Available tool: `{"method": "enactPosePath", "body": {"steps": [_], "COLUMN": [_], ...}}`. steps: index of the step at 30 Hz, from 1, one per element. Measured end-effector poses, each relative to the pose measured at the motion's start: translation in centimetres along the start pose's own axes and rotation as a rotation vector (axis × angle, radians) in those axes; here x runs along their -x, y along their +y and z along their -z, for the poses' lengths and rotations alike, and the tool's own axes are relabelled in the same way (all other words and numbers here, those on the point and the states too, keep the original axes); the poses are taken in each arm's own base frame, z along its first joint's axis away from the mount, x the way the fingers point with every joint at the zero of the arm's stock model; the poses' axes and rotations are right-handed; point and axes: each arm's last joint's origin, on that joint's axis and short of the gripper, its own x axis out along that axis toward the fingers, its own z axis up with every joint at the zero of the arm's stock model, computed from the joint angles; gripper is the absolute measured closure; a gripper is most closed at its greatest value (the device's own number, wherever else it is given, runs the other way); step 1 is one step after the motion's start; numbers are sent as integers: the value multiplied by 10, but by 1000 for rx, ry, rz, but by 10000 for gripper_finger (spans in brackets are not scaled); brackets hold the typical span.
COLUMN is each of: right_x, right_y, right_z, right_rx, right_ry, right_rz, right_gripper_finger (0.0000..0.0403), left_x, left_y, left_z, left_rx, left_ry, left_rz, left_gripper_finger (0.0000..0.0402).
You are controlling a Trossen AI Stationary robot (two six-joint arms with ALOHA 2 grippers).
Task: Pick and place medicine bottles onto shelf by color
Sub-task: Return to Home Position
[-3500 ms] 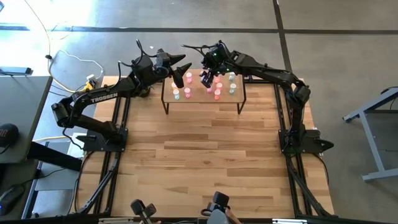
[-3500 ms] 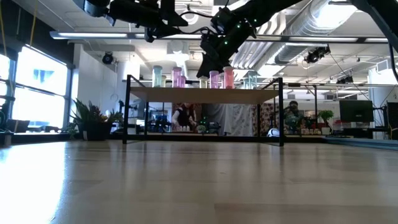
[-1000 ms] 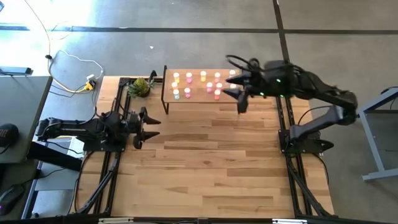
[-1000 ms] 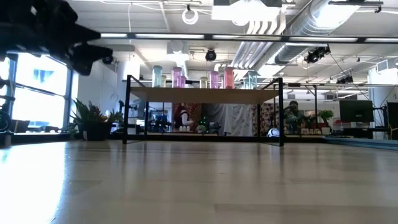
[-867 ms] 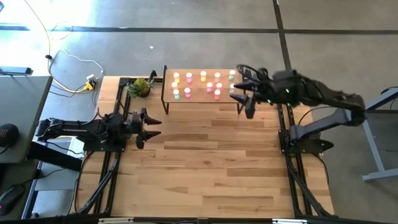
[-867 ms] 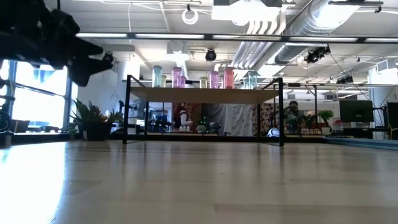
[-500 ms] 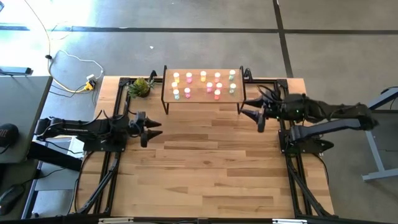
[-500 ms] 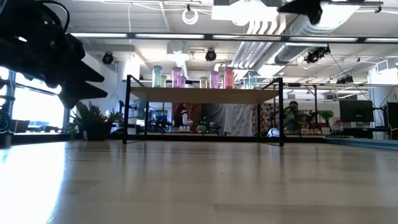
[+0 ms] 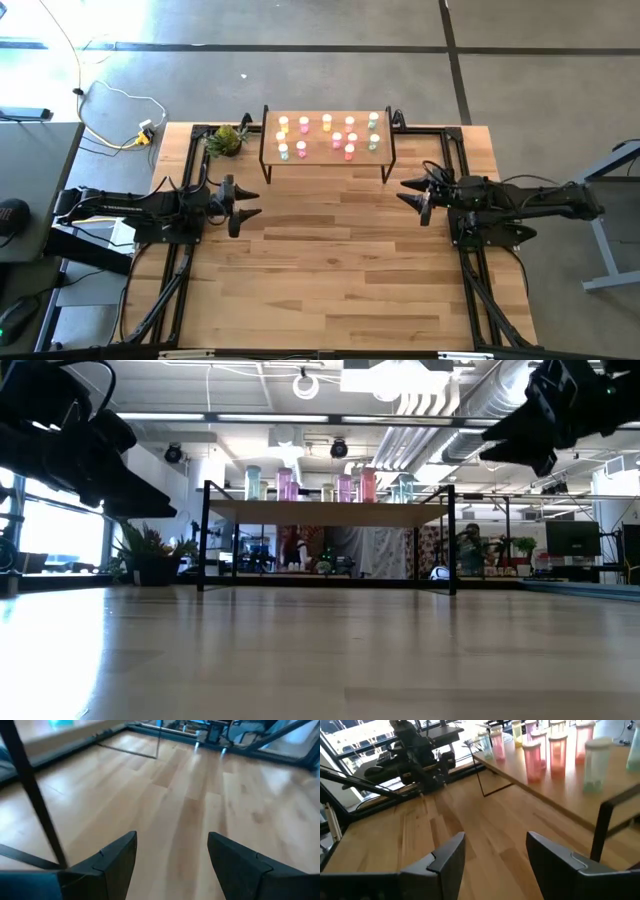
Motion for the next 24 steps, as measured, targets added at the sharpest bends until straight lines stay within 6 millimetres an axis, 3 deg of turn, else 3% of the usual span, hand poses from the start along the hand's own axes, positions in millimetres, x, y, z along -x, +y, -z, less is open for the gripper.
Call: {"method": "enactPosePath", "body": {"steps": [9,24], "right_x": [0,-3], "right_y": [-11,-19], "right_z": [32,60], "right_rx": [-73,-323], "right_ry": [20,144], "right_rz": [8,103], "right_gripper_finger": [203,203], "left_x": [0,0], "left_y": [1,1], "left_z": [-1,-1], "left_rx": [-78,-73], "left_ry": [-10,-11], "left_rz": [-31,-31], "left_gripper_finger": [168,168]}}
